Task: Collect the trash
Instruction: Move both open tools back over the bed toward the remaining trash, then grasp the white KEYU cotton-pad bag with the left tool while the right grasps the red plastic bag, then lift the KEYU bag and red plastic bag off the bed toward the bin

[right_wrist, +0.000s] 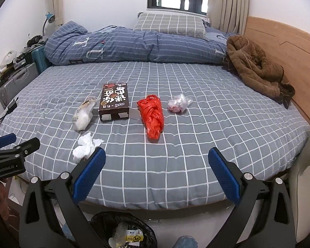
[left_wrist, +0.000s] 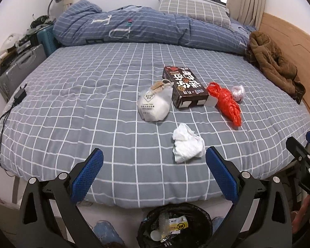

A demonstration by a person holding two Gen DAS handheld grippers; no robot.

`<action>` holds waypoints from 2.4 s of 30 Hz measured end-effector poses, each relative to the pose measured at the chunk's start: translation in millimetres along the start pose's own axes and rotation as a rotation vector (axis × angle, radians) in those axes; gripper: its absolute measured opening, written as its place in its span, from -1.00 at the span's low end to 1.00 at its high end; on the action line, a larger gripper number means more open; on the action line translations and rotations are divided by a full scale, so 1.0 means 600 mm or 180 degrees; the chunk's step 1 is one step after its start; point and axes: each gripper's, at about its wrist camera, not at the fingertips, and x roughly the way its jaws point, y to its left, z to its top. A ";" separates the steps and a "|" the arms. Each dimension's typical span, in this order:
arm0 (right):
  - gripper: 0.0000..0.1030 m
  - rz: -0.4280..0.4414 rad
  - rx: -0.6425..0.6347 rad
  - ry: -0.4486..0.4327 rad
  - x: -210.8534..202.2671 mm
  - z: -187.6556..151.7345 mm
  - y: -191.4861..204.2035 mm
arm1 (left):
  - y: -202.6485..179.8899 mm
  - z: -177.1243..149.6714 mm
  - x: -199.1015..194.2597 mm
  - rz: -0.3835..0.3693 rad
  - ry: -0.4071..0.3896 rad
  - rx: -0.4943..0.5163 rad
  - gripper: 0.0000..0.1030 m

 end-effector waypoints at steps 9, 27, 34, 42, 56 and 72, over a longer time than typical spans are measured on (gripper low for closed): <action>0.85 -0.0035 0.0018 0.0092 0.100 0.032 -0.007 | 0.005 0.047 0.089 0.0030 0.0057 0.0011 0.89; 0.84 -0.0024 0.0051 0.0330 0.311 0.063 -0.012 | 0.021 0.130 0.292 -0.0042 0.0255 -0.0021 0.89; 0.66 0.0036 0.0081 0.0439 0.364 0.063 -0.013 | 0.030 0.136 0.341 -0.0089 0.0392 -0.0067 0.89; 0.07 0.0194 0.0057 0.0553 0.391 0.067 -0.002 | 0.030 0.141 0.370 -0.0306 0.0522 -0.0024 0.62; -0.38 0.0268 0.0019 0.0519 0.391 0.065 0.002 | 0.015 0.136 0.377 -0.0351 0.0489 0.0001 0.05; -0.39 0.0242 -0.0046 0.0347 0.354 0.074 -0.005 | 0.019 0.151 0.334 -0.0189 0.0270 0.0042 0.03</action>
